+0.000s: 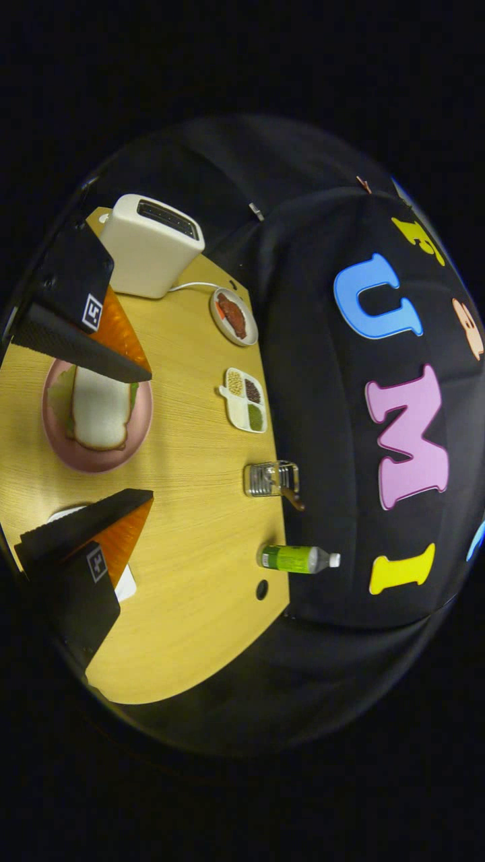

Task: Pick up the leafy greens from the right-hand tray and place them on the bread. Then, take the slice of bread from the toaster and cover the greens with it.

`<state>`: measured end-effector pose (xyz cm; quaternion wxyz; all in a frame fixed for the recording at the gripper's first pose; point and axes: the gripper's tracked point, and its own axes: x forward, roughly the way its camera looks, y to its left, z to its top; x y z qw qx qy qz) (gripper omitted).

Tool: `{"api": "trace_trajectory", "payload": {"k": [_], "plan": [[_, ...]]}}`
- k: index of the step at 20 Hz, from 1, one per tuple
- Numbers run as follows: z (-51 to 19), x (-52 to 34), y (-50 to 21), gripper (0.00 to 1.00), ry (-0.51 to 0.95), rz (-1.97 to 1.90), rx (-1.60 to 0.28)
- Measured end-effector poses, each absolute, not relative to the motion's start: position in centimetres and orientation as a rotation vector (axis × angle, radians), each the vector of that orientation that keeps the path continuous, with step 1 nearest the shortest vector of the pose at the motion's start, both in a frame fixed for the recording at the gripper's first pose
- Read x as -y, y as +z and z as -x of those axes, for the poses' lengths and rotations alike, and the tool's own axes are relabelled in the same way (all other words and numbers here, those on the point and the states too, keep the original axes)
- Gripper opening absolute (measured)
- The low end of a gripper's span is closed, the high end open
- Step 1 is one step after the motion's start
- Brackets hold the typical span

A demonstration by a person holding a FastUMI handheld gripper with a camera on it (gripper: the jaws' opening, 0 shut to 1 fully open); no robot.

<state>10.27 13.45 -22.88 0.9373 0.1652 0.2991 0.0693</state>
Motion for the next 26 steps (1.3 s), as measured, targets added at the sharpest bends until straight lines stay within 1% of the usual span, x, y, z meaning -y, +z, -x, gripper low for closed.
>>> {"api": "trace_trajectory", "payload": {"k": [4, 7, 12, 18, 23, 26], "plan": [[-9.0, -10.4, -15.7, 0.98, 0.153, -0.285, -0.436], [-7.6, -8.7, -11.1, 0.98, 0.167, -0.246, -0.339], [-4.7, -7.1, -5.7, 0.98, 0.19, -0.194, -0.212], [-1.0, -7.9, -1.7, 0.98, 0.27, -0.173, -0.124], [-0.3, -9.0, -1.6, 0.98, 0.341, -0.149, -0.102], [-0.5, -8.5, -2.2, 0.97, 0.345, -0.12, -0.084]]}}
